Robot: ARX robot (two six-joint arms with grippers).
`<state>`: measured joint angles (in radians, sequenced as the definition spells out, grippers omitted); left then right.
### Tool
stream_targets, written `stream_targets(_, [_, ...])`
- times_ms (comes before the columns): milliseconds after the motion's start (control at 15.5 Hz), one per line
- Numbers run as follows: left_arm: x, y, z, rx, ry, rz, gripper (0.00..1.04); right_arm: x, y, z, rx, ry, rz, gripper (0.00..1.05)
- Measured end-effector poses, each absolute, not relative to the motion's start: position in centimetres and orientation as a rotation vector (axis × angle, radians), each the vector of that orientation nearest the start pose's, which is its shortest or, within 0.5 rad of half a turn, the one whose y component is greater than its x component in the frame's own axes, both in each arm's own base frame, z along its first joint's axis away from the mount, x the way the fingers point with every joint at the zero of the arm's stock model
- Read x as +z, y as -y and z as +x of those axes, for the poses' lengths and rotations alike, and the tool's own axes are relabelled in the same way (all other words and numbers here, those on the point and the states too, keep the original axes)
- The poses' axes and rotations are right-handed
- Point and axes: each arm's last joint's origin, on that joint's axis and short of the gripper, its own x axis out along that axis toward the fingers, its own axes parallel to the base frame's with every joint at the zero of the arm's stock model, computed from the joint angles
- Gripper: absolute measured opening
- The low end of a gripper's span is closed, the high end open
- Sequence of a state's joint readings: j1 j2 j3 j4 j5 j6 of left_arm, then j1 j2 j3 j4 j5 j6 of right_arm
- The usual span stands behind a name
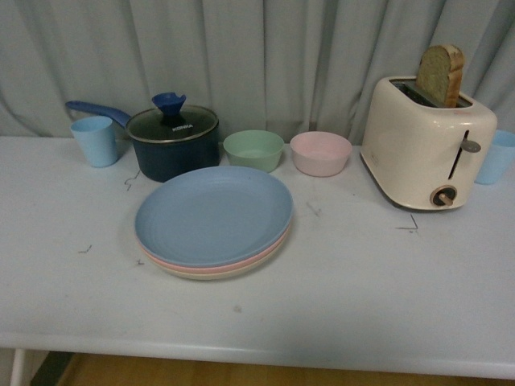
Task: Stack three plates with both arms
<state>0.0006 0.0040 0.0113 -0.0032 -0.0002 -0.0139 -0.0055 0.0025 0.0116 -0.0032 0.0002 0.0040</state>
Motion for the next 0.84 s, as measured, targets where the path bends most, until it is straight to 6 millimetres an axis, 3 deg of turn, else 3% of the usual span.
stream_targets(322, [16.67,-0.01,9.73,0.001,0.004,-0.014,0.98,16.7,0.05,9.71,-0.006,0.006,0.004,0.98])
stream_targets(836, [16.67,-0.01,9.73,0.001,0.004,-0.014,0.98,16.7,0.05,9.71,-0.006,0.006,0.003,0.98])
